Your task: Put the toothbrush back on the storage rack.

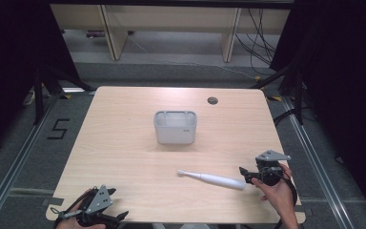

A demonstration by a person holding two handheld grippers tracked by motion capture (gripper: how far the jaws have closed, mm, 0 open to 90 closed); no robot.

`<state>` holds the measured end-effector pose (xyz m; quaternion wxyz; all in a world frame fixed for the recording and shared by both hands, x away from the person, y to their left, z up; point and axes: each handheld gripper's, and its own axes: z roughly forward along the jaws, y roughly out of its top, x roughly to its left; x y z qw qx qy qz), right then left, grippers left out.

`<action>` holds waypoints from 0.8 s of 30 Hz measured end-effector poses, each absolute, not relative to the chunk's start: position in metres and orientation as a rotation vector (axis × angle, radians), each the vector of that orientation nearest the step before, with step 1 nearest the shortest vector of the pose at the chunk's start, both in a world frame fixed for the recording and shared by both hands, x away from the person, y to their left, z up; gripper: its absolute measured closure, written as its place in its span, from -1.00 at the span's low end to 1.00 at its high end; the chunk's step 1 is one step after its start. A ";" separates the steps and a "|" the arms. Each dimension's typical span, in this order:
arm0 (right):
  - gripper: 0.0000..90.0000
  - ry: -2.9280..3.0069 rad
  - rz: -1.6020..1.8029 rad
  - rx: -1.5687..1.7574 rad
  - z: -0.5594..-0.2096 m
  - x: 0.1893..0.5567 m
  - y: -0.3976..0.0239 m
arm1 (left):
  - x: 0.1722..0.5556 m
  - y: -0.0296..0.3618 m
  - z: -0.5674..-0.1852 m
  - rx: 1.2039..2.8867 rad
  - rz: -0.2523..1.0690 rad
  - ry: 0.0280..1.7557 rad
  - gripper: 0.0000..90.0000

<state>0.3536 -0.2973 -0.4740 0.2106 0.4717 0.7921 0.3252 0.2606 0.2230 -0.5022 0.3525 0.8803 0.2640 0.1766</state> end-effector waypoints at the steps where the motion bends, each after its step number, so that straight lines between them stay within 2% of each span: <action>1: -0.42 2.199 0.913 1.297 -0.474 0.354 -0.297 | 0.261 0.223 -0.502 2.278 0.451 0.683 -0.65; 24: -0.29 2.362 0.858 1.157 -0.457 0.348 -0.271 | 0.261 0.222 -0.503 2.279 0.452 0.683 -0.65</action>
